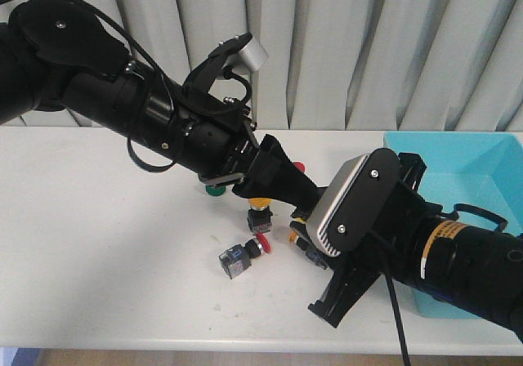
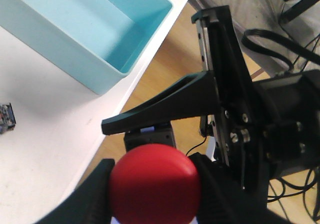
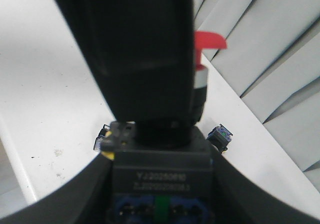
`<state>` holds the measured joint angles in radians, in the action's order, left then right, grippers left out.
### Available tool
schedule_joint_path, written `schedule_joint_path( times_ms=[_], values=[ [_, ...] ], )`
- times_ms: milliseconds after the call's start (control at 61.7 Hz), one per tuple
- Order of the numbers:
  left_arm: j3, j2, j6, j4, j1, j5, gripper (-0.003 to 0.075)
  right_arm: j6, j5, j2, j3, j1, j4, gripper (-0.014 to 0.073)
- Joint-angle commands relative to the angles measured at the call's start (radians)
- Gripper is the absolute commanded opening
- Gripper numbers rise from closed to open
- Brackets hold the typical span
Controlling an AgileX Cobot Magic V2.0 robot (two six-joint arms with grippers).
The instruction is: Pick red and yellow buttons and place in box
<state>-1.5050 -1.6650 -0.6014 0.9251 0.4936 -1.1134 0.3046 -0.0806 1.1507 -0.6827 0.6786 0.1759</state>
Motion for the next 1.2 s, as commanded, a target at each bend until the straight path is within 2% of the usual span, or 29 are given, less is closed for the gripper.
schedule_joint_path(
  times_ms=[0, 113, 259, 340, 437, 616, 713, 891, 1183],
  values=[
    [-0.033, 0.035, -0.066, 0.064, 0.004, 0.022, 0.0109, 0.005, 0.088, -0.016, -0.027, 0.002, 0.004, -0.0006],
    [-0.033, 0.034, -0.089, 0.063, 0.004, 0.016, 0.0232, 0.005, 0.088, -0.016, -0.027, 0.002, 0.004, -0.0004],
    [-0.033, 0.034, -0.089, 0.063, 0.004, -0.003, 0.0431, 0.005, 0.088, -0.016, -0.027, 0.0, 0.004, -0.0003],
    [-0.033, 0.035, -0.09, 0.063, 0.004, -0.003, 0.0503, 0.005, 0.088, -0.018, -0.027, -0.013, 0.006, -0.0003],
    [-0.034, 0.037, -0.125, 0.063, 0.004, -0.002, 0.0547, 0.004, 0.088, -0.018, -0.029, -0.044, 0.004, -0.0001],
    [-0.035, 0.042, -0.312, 0.035, 0.004, 0.016, 0.0532, -0.036, 0.049, -0.018, -0.086, -0.135, -0.032, 0.0],
    [-0.035, 0.053, -0.344, -0.06, 0.004, 0.071, 0.0506, -0.076, -0.01, -0.018, -0.147, -0.2, -0.043, 0.0003],
    [-0.035, 0.079, -0.328, -0.305, 0.004, 0.212, 0.0444, -0.17, -0.14, -0.015, -0.266, -0.334, -0.053, 0.0008],
    [-0.035, 0.11, -0.136, -0.643, 0.004, 0.351, 0.0342, -0.338, -0.258, 0.082, -0.323, -0.608, -0.053, 0.0015]
  ],
)
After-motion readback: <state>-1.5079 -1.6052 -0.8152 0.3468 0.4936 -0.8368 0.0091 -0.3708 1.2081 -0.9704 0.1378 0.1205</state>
